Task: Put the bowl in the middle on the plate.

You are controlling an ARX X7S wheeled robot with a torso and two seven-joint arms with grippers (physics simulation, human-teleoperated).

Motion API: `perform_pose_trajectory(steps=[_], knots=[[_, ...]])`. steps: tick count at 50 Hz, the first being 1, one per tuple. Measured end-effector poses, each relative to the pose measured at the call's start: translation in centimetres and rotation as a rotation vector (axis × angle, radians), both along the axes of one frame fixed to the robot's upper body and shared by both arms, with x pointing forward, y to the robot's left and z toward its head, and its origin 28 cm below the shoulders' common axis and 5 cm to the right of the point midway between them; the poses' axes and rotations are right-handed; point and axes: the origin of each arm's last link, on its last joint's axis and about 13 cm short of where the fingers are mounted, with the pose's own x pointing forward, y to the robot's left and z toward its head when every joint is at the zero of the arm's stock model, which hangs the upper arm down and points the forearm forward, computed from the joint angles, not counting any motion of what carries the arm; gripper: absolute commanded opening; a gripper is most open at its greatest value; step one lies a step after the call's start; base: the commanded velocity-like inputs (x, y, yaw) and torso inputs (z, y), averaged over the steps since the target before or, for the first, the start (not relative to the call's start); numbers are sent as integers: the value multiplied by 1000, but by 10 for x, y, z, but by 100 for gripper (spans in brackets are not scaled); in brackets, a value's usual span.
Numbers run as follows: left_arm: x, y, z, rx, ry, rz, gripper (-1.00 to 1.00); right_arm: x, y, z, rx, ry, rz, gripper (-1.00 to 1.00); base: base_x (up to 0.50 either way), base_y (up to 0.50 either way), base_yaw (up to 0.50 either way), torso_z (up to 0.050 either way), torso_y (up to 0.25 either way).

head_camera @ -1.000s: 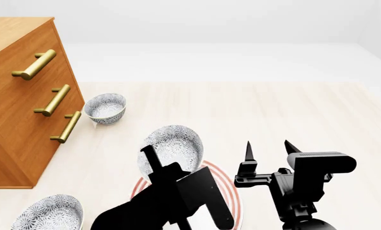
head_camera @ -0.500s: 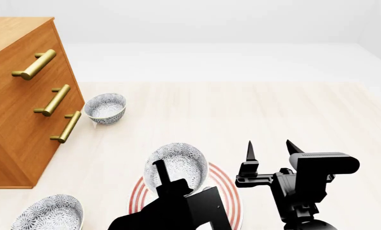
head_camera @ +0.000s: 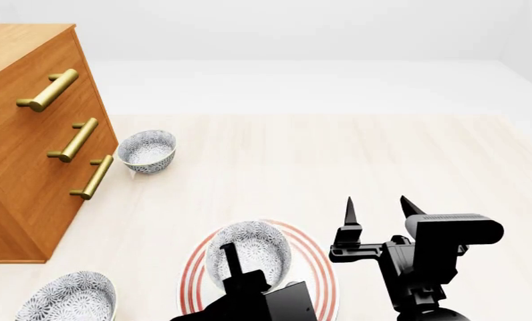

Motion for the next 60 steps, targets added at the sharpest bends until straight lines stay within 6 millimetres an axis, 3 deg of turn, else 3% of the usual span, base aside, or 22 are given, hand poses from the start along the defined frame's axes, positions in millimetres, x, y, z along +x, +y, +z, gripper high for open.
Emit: perform_pose_trajectory(steps=[20, 21, 42, 60], knots=[[1, -1, -5, 5, 11, -5, -100, -1, -1, 0, 1, -1, -2, 100, 0, 0, 0, 0, 1], [1, -1, -5, 5, 12, -5, 100, -1, -1, 0, 1, -1, -2, 100, 0, 0, 0, 0, 0], [1, -1, 9, -16, -15, -3, 100, -1, -1, 0, 0, -2, -2, 100, 0, 0, 0, 0, 0], [-13, 13, 63, -86, -45, -17, 100, -1, 1, 2, -4, -4, 8, 100, 0, 0, 0, 0, 0]])
